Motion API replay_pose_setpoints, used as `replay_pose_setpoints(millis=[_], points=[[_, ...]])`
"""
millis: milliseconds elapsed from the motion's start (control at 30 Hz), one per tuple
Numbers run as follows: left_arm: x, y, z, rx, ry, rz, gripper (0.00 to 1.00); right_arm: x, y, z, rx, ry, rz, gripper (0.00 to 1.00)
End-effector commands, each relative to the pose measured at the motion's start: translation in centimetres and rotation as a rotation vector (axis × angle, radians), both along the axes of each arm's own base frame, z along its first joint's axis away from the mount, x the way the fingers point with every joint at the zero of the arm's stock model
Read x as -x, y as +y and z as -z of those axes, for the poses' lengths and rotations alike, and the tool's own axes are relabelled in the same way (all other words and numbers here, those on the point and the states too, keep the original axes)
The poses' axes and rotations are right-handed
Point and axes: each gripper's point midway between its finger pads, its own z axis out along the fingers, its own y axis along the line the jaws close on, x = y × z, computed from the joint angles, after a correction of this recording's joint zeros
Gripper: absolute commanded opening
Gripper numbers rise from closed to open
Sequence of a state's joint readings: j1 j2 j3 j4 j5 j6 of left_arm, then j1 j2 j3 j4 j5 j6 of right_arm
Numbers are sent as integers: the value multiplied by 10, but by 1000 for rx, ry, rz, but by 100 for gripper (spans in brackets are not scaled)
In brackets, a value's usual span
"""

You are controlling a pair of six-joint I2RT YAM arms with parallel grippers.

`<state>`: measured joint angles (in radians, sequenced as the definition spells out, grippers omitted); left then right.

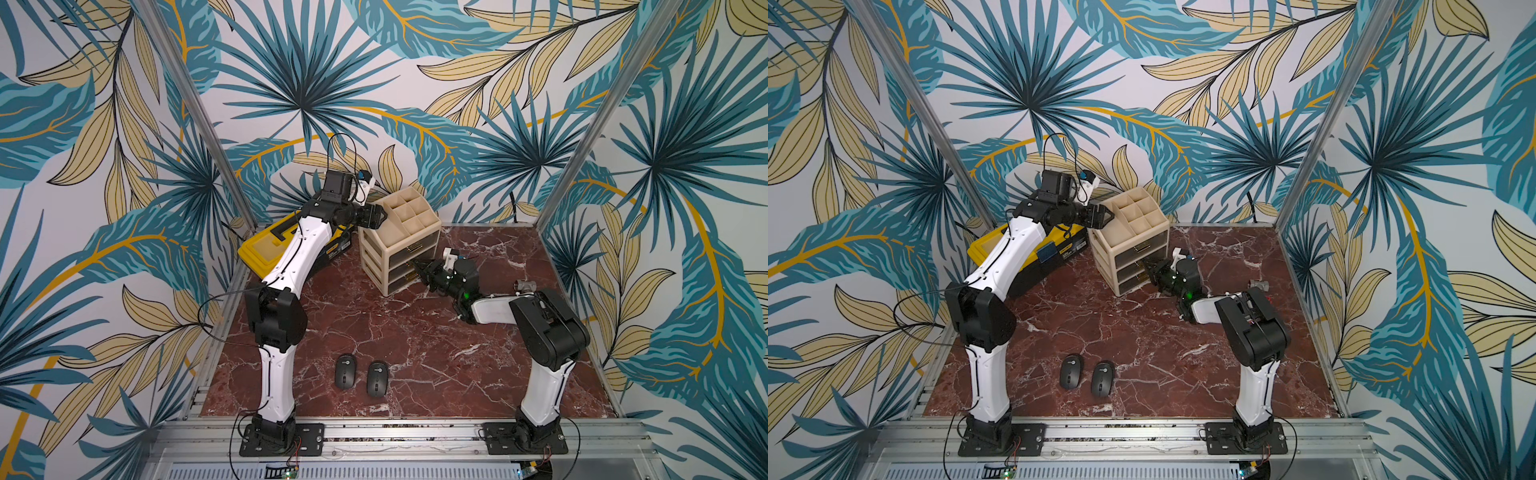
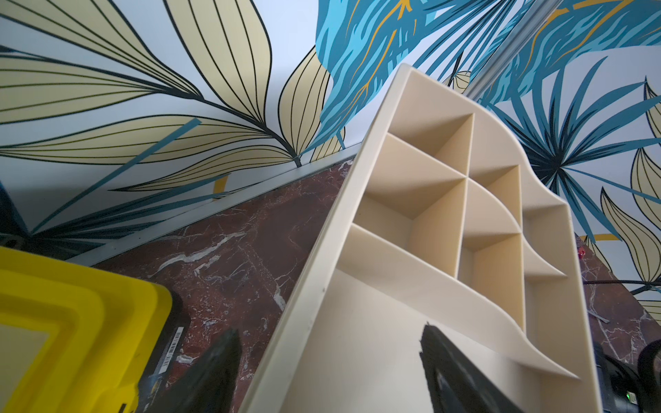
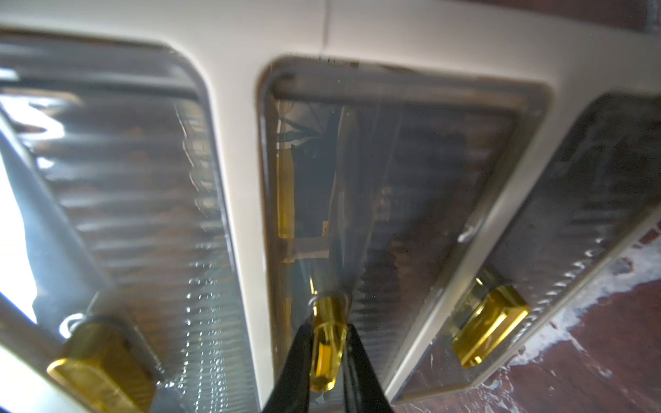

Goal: Take the mice out of the drawer
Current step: Open the drawer in the storage box.

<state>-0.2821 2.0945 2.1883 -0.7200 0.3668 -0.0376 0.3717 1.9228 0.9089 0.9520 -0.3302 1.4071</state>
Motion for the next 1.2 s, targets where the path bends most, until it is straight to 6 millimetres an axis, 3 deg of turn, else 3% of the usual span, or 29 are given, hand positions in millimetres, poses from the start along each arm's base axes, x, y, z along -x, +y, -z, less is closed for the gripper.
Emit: replay_pose_setpoints(millis=[0, 200, 1167], points=[[12, -11, 2, 18, 23, 50, 81, -3, 1, 6, -3, -5, 15, 12], [11, -8, 9, -4, 33, 41, 77, 9, -6, 6, -1, -5, 25, 11], [14, -3, 9, -45, 32, 23, 75, 84, -42, 16, 43, 20, 35, 8]])
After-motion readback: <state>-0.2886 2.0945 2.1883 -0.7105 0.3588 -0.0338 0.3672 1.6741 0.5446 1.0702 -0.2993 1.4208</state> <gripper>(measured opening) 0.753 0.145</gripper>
